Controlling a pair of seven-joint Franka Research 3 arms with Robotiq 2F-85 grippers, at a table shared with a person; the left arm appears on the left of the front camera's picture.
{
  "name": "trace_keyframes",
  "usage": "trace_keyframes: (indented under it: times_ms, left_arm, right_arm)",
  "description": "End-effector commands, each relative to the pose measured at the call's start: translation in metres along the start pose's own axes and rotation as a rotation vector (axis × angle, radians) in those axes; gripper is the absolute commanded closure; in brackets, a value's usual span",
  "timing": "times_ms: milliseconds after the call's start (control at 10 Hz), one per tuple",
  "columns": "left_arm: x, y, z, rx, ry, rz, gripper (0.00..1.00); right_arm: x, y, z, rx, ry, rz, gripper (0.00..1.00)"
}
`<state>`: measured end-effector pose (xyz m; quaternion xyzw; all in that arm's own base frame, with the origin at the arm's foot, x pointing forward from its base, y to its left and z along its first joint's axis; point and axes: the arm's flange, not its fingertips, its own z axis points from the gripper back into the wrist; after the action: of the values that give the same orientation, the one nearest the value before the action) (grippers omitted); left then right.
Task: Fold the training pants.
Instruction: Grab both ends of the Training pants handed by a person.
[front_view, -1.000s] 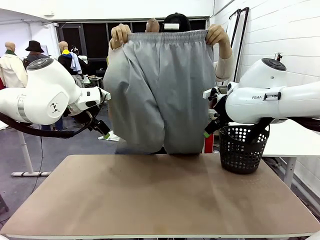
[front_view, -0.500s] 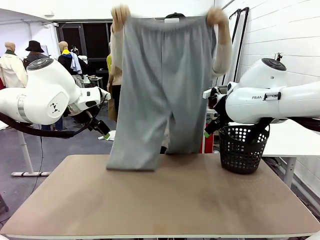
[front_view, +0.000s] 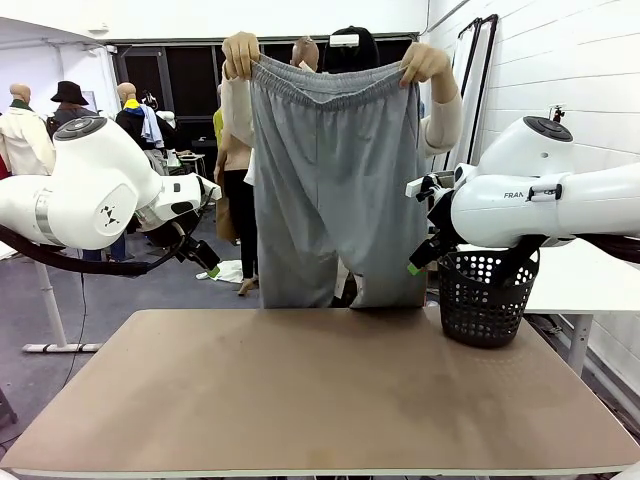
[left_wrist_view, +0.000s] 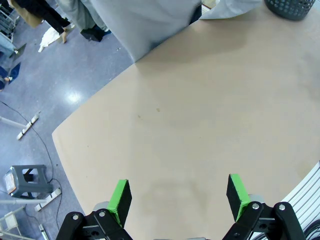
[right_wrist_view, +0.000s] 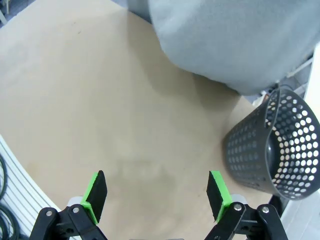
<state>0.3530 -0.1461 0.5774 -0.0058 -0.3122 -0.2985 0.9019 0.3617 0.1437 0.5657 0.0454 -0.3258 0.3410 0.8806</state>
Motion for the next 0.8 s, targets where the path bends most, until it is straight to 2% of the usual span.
trace_keyframes:
  times_ms: [0,700]
  left_arm:
    - [-0.0009,0.0009,-0.0003,-0.007,0.003,-0.004,0.00]
    - [-0.0009,0.0009,-0.0003,-0.007,0.003,-0.004,0.00]
  right_arm:
    - [-0.0002,-0.0001,-0.0002,0.000,0.000,-0.001,0.00]
    - [-0.0002,-0.0001,-0.0002,0.000,0.000,-0.001,0.00]
